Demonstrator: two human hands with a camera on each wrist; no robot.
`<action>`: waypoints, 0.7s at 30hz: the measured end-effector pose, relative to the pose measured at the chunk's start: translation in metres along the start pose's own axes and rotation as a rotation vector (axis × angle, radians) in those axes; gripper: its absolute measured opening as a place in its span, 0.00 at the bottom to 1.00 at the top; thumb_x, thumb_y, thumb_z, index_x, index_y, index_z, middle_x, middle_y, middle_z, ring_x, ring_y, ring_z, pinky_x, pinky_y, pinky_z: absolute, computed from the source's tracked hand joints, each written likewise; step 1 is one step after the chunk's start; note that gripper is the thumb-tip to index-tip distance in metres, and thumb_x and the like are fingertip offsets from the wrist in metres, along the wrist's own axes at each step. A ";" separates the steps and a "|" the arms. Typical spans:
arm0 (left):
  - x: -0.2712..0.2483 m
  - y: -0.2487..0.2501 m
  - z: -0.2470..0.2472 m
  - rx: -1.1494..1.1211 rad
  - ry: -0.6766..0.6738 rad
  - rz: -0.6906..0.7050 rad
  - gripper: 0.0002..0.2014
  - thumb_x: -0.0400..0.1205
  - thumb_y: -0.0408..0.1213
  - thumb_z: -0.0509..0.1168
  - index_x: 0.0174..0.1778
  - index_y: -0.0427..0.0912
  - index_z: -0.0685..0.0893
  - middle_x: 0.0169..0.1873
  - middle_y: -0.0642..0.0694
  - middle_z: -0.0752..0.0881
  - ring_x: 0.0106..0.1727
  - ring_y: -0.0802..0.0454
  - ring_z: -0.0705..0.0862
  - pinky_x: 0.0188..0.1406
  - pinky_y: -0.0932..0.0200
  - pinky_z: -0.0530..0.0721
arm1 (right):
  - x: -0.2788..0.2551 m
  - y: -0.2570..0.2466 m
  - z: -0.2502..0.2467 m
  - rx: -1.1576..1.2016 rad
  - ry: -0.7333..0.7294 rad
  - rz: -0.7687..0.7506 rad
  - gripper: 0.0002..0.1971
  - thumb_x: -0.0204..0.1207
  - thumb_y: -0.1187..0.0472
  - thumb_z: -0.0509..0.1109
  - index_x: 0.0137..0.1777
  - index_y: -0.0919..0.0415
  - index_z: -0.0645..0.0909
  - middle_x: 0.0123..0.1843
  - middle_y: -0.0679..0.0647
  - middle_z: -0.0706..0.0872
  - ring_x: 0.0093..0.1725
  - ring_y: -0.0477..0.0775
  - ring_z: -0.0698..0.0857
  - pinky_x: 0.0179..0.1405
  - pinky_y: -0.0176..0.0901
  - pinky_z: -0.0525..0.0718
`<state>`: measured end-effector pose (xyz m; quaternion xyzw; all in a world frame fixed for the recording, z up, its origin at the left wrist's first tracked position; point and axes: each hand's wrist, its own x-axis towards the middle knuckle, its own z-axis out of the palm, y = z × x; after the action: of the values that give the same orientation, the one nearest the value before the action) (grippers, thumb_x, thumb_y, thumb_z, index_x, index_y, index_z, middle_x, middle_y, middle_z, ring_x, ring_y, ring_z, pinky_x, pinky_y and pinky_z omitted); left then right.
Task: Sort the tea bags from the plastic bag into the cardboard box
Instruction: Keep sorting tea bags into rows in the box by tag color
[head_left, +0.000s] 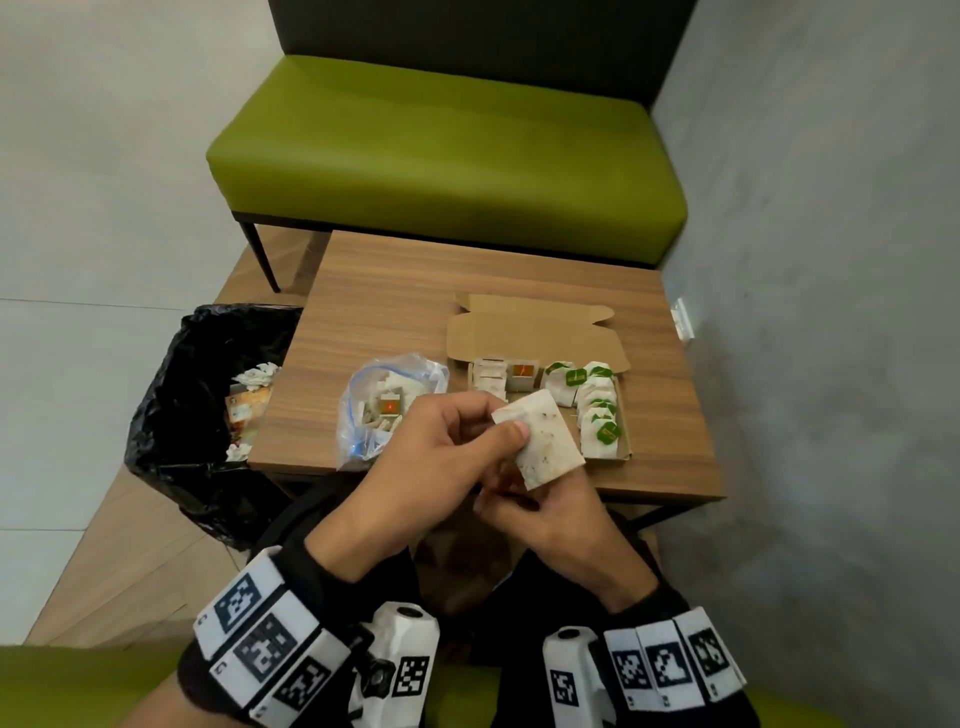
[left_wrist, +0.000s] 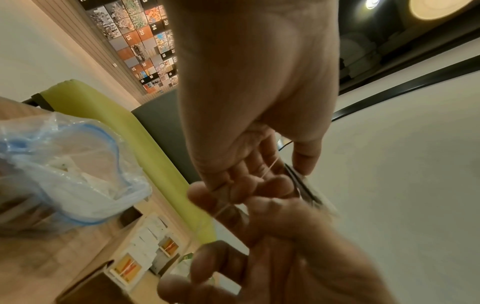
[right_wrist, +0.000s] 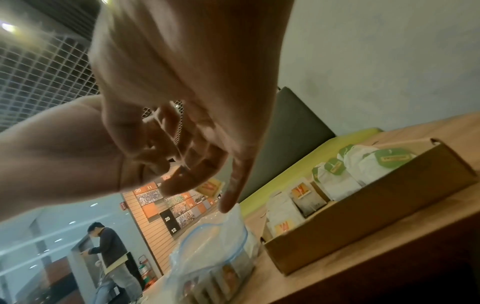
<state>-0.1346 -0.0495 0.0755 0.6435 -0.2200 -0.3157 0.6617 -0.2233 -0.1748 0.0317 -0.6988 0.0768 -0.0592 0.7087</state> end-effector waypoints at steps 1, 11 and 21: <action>-0.002 0.000 0.001 0.009 -0.020 -0.014 0.07 0.83 0.30 0.67 0.42 0.30 0.87 0.24 0.43 0.82 0.24 0.55 0.78 0.24 0.66 0.76 | 0.000 0.003 0.003 0.021 0.037 0.028 0.22 0.71 0.82 0.73 0.52 0.52 0.84 0.45 0.50 0.90 0.49 0.47 0.89 0.52 0.38 0.86; -0.020 -0.010 -0.020 0.112 -0.098 -0.156 0.04 0.80 0.25 0.69 0.47 0.34 0.89 0.46 0.38 0.92 0.44 0.42 0.90 0.51 0.45 0.87 | -0.012 0.018 -0.017 -0.089 0.138 0.151 0.09 0.74 0.71 0.76 0.50 0.58 0.90 0.44 0.57 0.94 0.41 0.58 0.92 0.39 0.49 0.90; -0.019 -0.046 -0.032 0.650 -0.093 -0.212 0.11 0.77 0.33 0.72 0.54 0.48 0.87 0.41 0.51 0.90 0.37 0.61 0.88 0.43 0.61 0.89 | -0.014 -0.026 -0.033 -0.347 0.240 0.124 0.02 0.74 0.65 0.79 0.42 0.57 0.91 0.33 0.48 0.90 0.29 0.40 0.84 0.26 0.28 0.78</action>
<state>-0.1323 -0.0120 0.0303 0.8248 -0.2709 -0.3252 0.3750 -0.2424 -0.2055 0.0576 -0.7922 0.2125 -0.0842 0.5658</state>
